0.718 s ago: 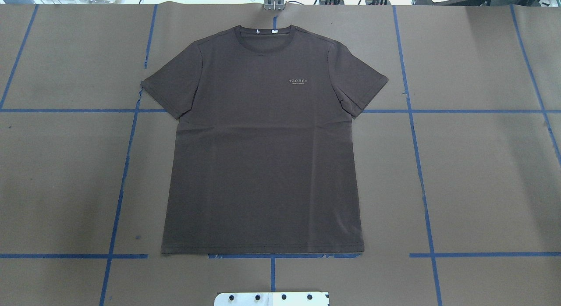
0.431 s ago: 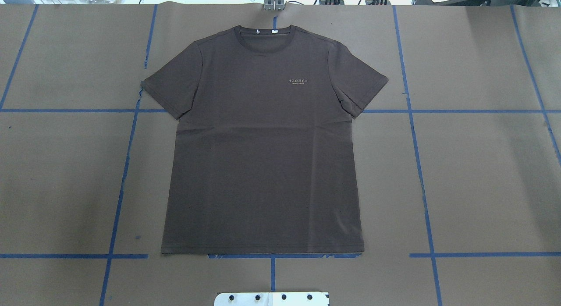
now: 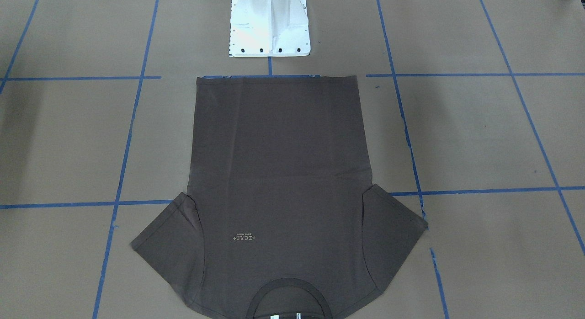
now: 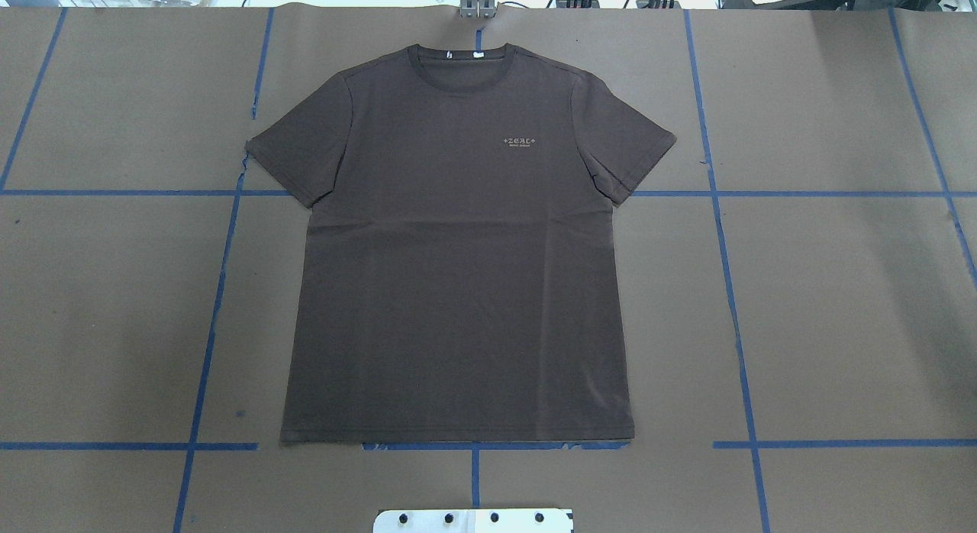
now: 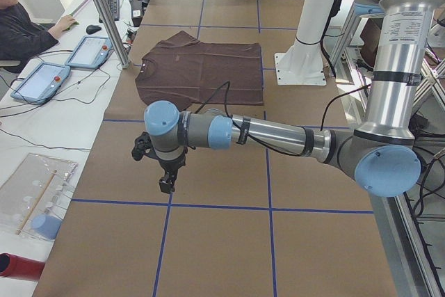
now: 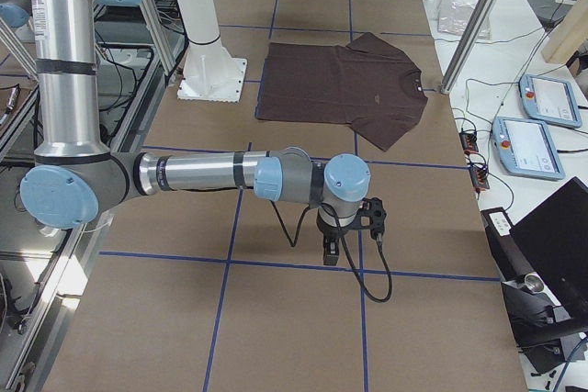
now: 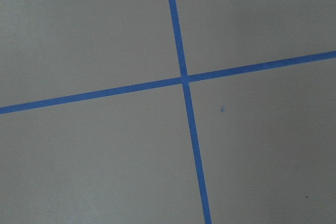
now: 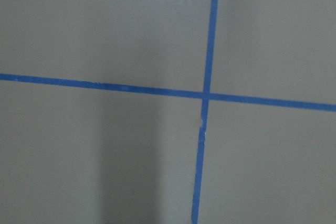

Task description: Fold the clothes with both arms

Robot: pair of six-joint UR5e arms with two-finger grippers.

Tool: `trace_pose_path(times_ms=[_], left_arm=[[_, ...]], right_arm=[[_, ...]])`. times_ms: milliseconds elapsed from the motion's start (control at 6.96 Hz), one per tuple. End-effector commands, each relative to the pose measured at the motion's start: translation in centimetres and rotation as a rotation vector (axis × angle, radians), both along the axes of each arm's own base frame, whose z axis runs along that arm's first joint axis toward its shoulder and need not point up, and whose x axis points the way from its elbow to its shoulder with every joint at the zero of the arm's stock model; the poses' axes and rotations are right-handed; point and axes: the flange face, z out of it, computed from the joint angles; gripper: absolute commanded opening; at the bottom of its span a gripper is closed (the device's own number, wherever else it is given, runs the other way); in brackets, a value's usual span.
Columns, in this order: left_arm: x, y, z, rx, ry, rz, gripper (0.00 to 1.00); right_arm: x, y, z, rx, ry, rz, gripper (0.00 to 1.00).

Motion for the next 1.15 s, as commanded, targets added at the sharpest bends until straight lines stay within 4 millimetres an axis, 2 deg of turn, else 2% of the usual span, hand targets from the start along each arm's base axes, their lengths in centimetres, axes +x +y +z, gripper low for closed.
trace_pose_path(times_ms=[0, 144, 287, 431, 574, 718, 862, 1005], left_arm=[[1.7, -2.3, -5.1, 0.161, 0.001, 0.011, 1.00], [1.8, -3.8, -6.9, 0.241, 0.008, 0.000, 1.00], [1.9, -4.4, -7.4, 0.265, 0.009, -0.004, 1.00], [3.6, -4.6, -6.9, 0.249, 0.013, 0.019, 1.00], [3.8, -4.7, -6.9, 0.248, 0.020, 0.003, 1.00], [3.8, -4.8, -6.9, 0.223, 0.035, -0.039, 1.00], [3.8, -5.0, -7.0, 0.210, 0.047, -0.071, 1.00], [3.8, -5.2, -6.2, 0.221, 0.050, -0.075, 1.00]], right_arm=[[-8.3, -8.7, -8.7, 0.031, -0.064, 0.079, 1.00], [-14.2, -11.1, -11.8, 0.031, -0.087, 0.038, 1.00], [-19.2, -12.5, -14.0, 0.034, -0.093, -0.009, 1.00], [-23.6, -14.3, -14.7, 0.062, -0.077, -0.037, 1.00], [-27.1, -14.3, -14.5, 0.107, -0.047, 0.002, 1.00], [-31.6, -15.4, -15.4, 0.042, -0.072, 0.088, 1.00], [-36.0, -17.3, -17.3, -0.001, -0.084, 0.092, 1.00], [-38.1, -18.3, -17.7, -0.015, -0.064, 0.088, 1.00]])
